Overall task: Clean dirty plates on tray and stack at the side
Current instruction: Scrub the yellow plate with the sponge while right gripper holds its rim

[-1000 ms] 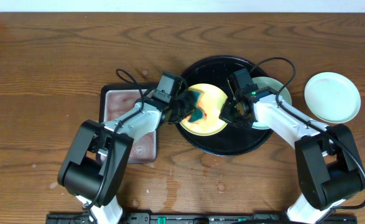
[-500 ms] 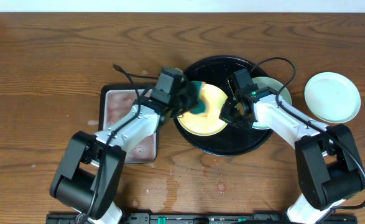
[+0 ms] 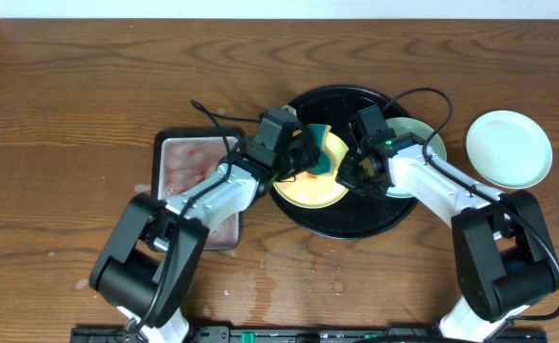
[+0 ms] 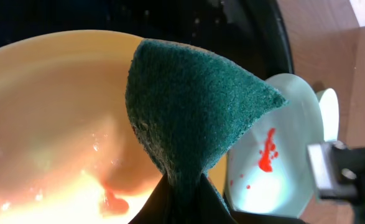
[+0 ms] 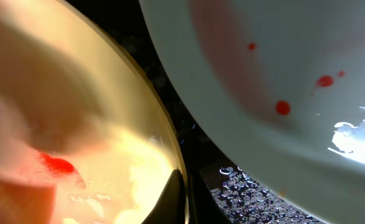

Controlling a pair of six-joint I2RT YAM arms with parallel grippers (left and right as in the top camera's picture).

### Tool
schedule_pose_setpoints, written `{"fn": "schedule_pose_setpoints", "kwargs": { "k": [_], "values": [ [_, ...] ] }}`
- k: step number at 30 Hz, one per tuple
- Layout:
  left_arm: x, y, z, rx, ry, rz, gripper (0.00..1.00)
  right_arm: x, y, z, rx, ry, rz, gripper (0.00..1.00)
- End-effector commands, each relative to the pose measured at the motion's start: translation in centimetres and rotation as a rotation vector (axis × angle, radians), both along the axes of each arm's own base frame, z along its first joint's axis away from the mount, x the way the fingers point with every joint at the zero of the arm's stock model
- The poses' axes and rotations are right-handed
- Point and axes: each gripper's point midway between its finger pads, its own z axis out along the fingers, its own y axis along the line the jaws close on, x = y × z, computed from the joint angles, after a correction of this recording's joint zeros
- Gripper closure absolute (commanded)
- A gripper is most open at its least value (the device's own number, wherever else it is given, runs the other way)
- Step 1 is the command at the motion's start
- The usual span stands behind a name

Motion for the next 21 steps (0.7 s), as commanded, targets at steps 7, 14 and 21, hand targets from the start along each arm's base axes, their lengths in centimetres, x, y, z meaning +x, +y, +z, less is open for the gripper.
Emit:
{"fn": "schedule_pose_setpoints", "kwargs": {
  "k": [7, 14, 21],
  "values": [
    [-1.0, -0.4, -4.4, -0.011, 0.133, 0.015, 0.93, -0.2, -0.6, -0.1, -0.025, 0.005, -0.008, 0.99],
    [-1.9, 1.8, -6.0, 0.060, 0.197, 0.017, 0.93, -0.2, -0.6, -0.1, -0.025, 0.007, -0.007, 0.99],
    [-1.5, 5.9, -5.9, 0.111, 0.238, 0.062, 0.93, -0.3, -0.7, -0.1, -0.027, 0.011, -0.009, 0.99]
  ]
}}
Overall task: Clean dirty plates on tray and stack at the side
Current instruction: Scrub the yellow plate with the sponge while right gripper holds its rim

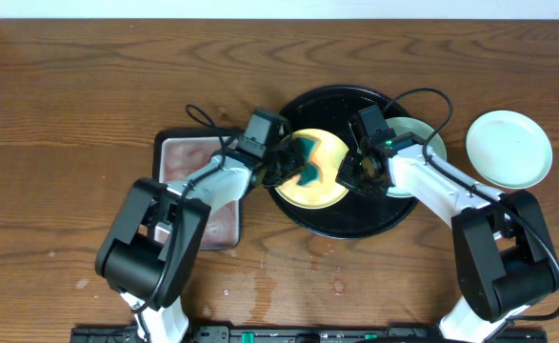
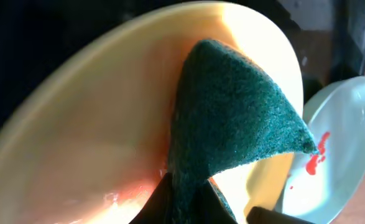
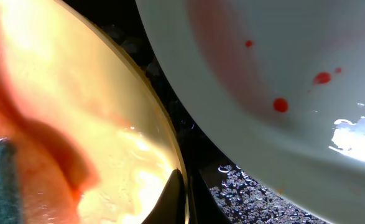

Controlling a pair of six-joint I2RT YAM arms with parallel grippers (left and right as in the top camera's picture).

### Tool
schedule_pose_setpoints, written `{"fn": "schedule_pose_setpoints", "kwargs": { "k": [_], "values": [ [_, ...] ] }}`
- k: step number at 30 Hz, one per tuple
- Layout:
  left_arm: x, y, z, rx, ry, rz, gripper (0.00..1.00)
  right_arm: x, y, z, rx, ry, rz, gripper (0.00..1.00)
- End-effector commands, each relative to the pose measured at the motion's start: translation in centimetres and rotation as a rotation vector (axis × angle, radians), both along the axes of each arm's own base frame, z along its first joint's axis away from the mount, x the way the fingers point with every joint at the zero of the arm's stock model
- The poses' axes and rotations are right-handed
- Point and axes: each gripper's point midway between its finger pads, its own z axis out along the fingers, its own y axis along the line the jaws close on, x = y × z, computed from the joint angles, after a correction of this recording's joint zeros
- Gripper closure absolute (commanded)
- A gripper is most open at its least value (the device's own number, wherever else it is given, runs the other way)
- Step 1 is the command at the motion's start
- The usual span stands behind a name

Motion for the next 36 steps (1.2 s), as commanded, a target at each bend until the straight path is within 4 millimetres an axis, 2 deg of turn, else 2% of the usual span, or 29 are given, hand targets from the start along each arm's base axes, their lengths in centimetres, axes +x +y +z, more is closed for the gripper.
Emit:
{"fn": "schedule_pose_setpoints", "kwargs": {
  "k": [1, 9, 13, 19, 24, 28, 30, 36],
  "values": [
    [-0.5, 3.1, -1.4, 0.093, 0.024, 0.012, 0.93, -0.2, -0.6, -0.1, -0.025, 0.005, -0.009, 0.99],
    [-1.9, 3.5, 0.9, 0.121, 0.004, -0.050, 0.93, -0.2, -0.6, -0.1, -0.025, 0.005, -0.008, 0.99],
    [-2.4, 2.6, 1.9, 0.131, -0.048, -0.122, 0.93, -0.2, -0.6, -0.1, -0.025, 0.005, -0.008, 0.99],
    [-3.2, 0.4, 1.7, 0.242, -0.168, -0.251, 0.93, -0.2, -0.6, -0.1, -0.025, 0.005, -0.008, 0.99],
    [-3.2, -0.8, 0.9, 0.292, -0.210, -0.269, 0.93, -0.2, -0.6, -0.1, -0.025, 0.004, -0.008, 0.99],
    [-2.5, -1.4, 0.2, 0.275, -0.227, -0.267, 0.93, -0.2, -0.6, -0.1, -0.025, 0.005, -0.005, 0.99],
    [-1.8, -2.6, 0.3, 0.225, -0.262, -0.272, 0.93, -0.2, -0.6, -0.1, -0.026, 0.005, -0.004, 0.99],
    [-0.4, -3.2, -0.7, 0.183, -0.268, -0.202, 0.93, -0.3, -0.6, -0.1, -0.027, 0.008, -0.003, 0.99]
  ]
}}
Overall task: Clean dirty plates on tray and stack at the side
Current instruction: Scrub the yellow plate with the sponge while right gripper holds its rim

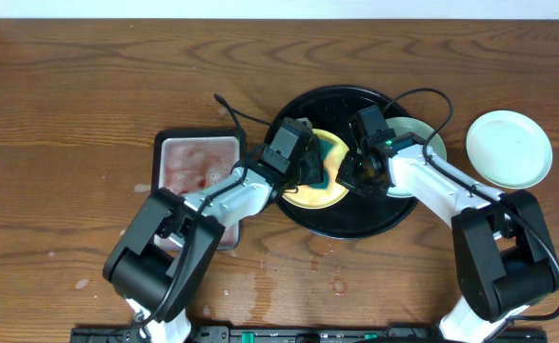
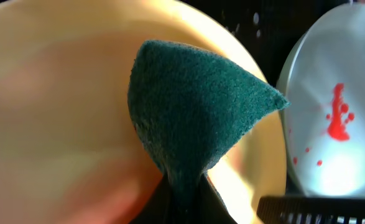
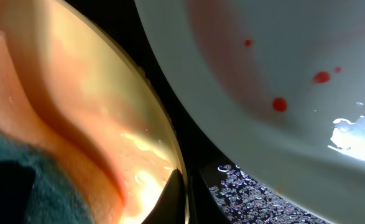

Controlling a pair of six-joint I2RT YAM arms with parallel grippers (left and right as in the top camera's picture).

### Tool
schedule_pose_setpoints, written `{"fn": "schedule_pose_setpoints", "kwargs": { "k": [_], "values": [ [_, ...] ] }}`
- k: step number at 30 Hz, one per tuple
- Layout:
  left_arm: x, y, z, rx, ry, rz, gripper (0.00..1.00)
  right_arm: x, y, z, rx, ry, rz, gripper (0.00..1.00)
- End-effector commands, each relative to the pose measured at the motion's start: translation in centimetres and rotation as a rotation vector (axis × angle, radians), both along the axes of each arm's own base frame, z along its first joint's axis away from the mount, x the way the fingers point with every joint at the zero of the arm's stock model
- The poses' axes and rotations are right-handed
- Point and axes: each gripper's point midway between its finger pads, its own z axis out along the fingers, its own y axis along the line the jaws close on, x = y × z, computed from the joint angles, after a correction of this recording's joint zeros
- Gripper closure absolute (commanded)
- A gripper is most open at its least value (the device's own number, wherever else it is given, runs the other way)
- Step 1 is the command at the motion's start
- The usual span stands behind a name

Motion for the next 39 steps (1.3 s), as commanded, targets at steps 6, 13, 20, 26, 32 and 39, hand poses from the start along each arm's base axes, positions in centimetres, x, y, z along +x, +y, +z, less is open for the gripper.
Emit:
{"fn": "schedule_pose_setpoints", "kwargs": {
  "k": [6, 13, 20, 26, 32, 39],
  "values": [
    [2.8, 2.4, -2.3, -0.008, 0.002, 0.145, 0.93, -0.4, -0.7, -0.2, -0.030, 0.012, 0.003, 0.99],
    [4.3, 5.6, -2.5, 0.001, 0.017, 0.221, 0.93, -0.5, -0.7, -0.2, -0.032, 0.017, 0.003, 0.99],
    [2.2, 8.6, -2.5, 0.169, 0.056, 0.207, 0.93, -0.5, -0.8, -0.2, -0.036, 0.016, 0.003, 0.99],
    [0.1, 9.8, -1.5, 0.239, 0.104, 0.178, 0.93, -0.5, -0.8, -0.2, -0.036, 0.015, 0.002, 0.99],
    [0.0, 6.1, 0.5, 0.119, 0.055, 0.088, 0.92, -0.4, -0.9, -0.2, -0.042, 0.013, 0.000, 0.99],
    [1.0, 2.3, 2.6, 0.020, -0.052, 0.043, 0.93, -0.3, -1.1, -0.2, -0.052, 0.010, -0.003, 0.99]
  ]
}}
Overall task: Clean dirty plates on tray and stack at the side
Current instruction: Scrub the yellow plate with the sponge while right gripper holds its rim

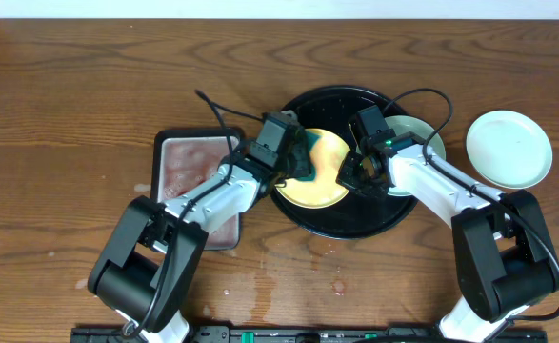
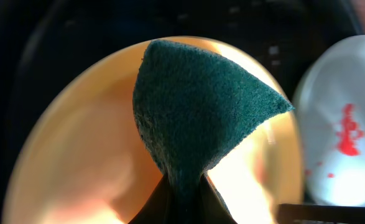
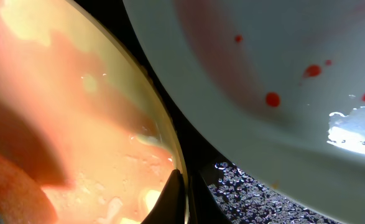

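Note:
A yellow plate (image 1: 319, 176) lies tilted in the black round tray (image 1: 355, 221). My left gripper (image 2: 183, 198) is shut on a green sponge (image 2: 198, 109), pressed against the plate's upper left part (image 1: 298, 157). My right gripper (image 3: 183, 193) is shut on the yellow plate's right rim (image 3: 160, 112), holding it. A pale green plate (image 3: 275, 81) with red spots lies in the tray just right of the yellow one (image 1: 414, 133). The yellow plate's face is wet with an orange-red smear (image 3: 39, 162).
A clean pale green plate (image 1: 509, 148) sits on the table right of the tray. A square dish of reddish water (image 1: 189, 176) stands left of the tray. Wood table (image 1: 69, 105) all around; water drops lie in front of the tray.
My left gripper with the sponge has moved from the plate's right middle back to its upper left part. The right gripper still holds the rim; the plate has barely shifted.
My right gripper held the yellow plate's rim throughout. The sponge in my left gripper was at the plate's centre, then further left, then at the right middle, now at the upper left. A distinct red blob on the plate has become a thin smear.

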Controlling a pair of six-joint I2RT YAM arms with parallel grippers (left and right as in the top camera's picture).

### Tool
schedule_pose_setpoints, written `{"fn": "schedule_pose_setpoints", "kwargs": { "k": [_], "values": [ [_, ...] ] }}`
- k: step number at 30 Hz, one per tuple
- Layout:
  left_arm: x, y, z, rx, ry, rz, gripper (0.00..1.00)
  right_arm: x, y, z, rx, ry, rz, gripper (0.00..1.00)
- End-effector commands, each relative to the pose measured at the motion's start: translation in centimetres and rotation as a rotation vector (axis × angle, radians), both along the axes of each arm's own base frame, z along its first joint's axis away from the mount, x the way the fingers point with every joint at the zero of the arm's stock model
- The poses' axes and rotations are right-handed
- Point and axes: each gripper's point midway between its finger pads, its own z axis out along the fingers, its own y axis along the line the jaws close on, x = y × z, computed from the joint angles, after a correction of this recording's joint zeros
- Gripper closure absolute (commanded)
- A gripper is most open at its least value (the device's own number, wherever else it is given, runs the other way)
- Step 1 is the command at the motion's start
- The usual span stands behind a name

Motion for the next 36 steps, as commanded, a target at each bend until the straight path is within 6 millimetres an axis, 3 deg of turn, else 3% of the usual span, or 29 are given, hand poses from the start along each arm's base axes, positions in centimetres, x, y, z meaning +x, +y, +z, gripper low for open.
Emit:
{"fn": "schedule_pose_setpoints", "kwargs": {
  "k": [1, 7, 12, 16, 22, 27, 36],
  "values": [
    [0.0, -0.7, 0.9, -0.035, -0.023, -0.004, 0.93, -0.1, -1.0, -0.2, -0.044, 0.002, -0.005, 0.99],
    [1.1, -1.4, 0.1, -0.071, -0.039, 0.024, 0.93, -0.2, -0.9, -0.2, -0.044, 0.001, -0.002, 0.99],
    [1.4, -1.3, -2.7, -0.066, 0.003, 0.062, 0.94, -0.2, -0.9, -0.2, -0.044, 0.001, -0.001, 0.99],
    [3.0, 1.2, -3.4, 0.050, -0.068, 0.102, 0.93, -0.3, -0.9, -0.2, -0.046, 0.003, 0.006, 0.99],
    [3.1, 5.1, -4.6, 0.168, -0.027, 0.160, 0.93, -0.3, -0.9, -0.2, -0.047, 0.004, 0.006, 0.99],
    [2.6, 7.3, -4.2, 0.249, -0.012, 0.157, 0.93, -0.3, -1.0, -0.2, -0.047, 0.005, 0.006, 0.99],
    [0.6, 8.4, -0.8, 0.296, -0.003, 0.117, 0.93, -0.3, -1.0, -0.2, -0.048, 0.006, 0.006, 0.99]
  ]
}}
